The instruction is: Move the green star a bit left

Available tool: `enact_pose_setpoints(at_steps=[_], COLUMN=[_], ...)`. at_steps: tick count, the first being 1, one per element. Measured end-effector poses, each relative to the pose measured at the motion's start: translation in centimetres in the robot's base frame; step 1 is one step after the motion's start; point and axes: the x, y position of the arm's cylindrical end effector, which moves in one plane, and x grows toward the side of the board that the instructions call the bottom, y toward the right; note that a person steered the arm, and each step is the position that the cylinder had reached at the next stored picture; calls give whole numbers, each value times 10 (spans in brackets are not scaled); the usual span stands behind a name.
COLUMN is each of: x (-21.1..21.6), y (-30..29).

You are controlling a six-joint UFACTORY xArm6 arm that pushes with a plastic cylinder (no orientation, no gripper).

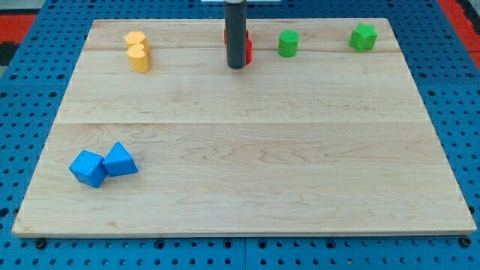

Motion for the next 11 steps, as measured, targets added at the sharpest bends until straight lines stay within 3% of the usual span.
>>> enact_pose_setpoints(at_steps=[1, 2, 3, 4, 5, 7, 8, 9, 11], x=[24, 45, 47, 9, -44, -90, -97, -83, -50], y=[14, 98, 231, 332, 324, 181, 126, 137, 93])
